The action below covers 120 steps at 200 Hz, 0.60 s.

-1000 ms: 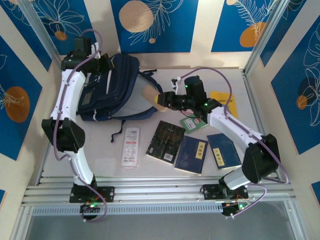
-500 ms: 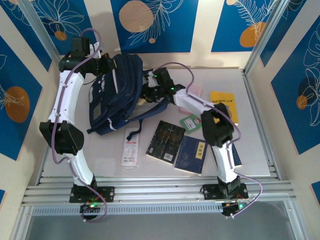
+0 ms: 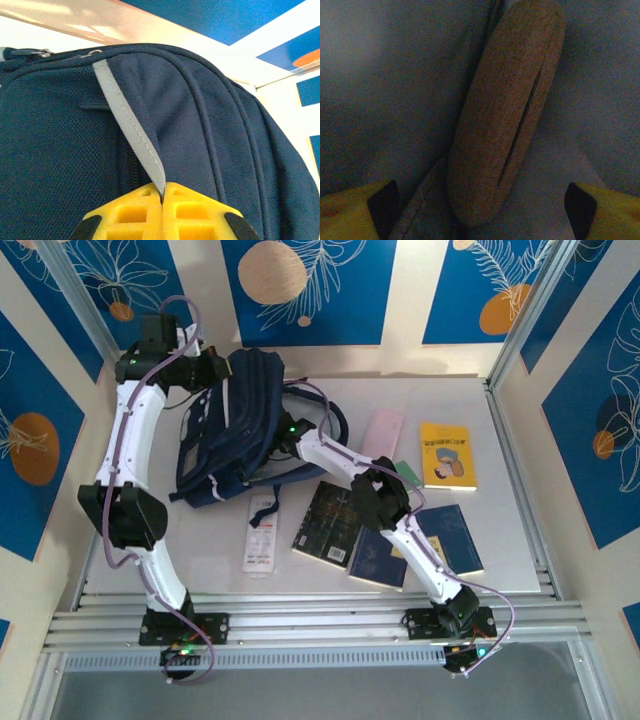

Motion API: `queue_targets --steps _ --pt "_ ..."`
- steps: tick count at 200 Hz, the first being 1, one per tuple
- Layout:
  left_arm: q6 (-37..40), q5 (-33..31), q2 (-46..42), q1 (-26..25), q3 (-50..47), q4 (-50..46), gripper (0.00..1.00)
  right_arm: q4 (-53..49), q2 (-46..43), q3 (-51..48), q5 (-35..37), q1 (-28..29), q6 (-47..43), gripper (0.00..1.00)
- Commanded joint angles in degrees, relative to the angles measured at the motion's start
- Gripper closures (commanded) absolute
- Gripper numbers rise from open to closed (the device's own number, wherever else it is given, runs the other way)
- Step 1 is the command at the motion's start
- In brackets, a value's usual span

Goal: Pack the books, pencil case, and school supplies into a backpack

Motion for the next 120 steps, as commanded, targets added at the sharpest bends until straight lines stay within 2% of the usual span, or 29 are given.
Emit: queue_targets --steps 1,27,32,38,61,83,108,120 --pt "2.3 -2.9 -2.8 2.9 3.7 3.4 1.00 -0.1 -9.1 -4.4 1.6 -2.4 -3.8 0.11" --pt "0.3 -3.1 -4.7 6.6 -1.6 5.8 1.00 8.4 -18.7 -18.0 3.5 -4.0 -4.0 0.10" --pt "0.1 -2.8 -4.8 7.2 -2.3 6.2 1.00 10.0 -20.1 -20.3 3.9 -4.3 -4.0 0.02" --pt "0.0 -2.6 -5.0 7.6 -3.1 6.3 1.00 11.3 -21.6 -22.5 4.4 -4.6 -4.1 0.00" --pt "-0.4 -1.9 -5.4 8.6 -5.4 7.4 1.00 13.4 -24.5 -26.9 5.0 -6.1 -4.3 0.01" --pt "0.9 -4.1 -5.1 8.7 -5.5 6.4 1.00 15.6 -26.7 -30.7 5.1 -8.0 -2.3 0.02" --pt "2.9 -10.0 -4.3 8.7 -5.1 3.7 1.00 13.0 -32.5 -35.5 12.4 -8.4 -6.4 0.05" --pt "3.2 -10.5 -3.4 8.4 -5.5 3.9 1.00 11.6 -35.9 -38.1 17.4 -7.4 -10.5 0.08"
